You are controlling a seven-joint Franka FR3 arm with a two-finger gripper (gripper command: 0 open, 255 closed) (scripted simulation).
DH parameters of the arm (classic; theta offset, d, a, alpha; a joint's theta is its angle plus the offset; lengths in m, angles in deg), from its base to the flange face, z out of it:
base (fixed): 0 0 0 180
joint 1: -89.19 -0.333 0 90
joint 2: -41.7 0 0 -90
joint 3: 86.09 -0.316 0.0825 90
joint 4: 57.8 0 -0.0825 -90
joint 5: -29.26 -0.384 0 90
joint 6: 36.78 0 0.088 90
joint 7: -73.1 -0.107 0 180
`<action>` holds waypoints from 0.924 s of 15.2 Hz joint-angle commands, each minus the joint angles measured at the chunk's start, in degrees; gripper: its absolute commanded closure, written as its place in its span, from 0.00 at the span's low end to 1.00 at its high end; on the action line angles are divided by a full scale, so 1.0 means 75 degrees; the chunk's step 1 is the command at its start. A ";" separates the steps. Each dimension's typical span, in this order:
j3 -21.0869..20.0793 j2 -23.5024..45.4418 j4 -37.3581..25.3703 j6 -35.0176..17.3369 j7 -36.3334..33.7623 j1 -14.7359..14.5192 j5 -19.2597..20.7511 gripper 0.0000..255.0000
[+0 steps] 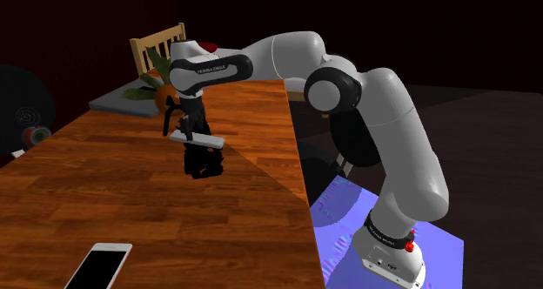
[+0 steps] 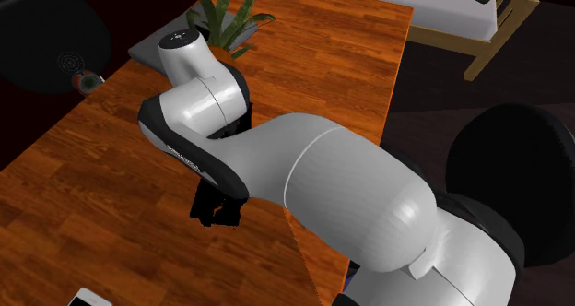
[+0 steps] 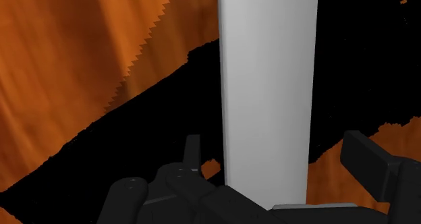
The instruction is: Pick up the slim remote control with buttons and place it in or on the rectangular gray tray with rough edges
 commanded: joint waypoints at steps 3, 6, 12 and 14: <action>0.0008 -0.0030 -0.0221 0.0229 -0.0002 0.0009 0.0006 0.00; 0.0010 -0.0059 -0.0889 0.0926 -0.0007 0.0017 0.0009 0.00; 0.0010 -0.0059 -0.0889 0.0926 -0.0007 0.0017 0.0009 0.00; 0.0010 -0.0059 -0.0889 0.0926 -0.0007 0.0017 0.0009 0.00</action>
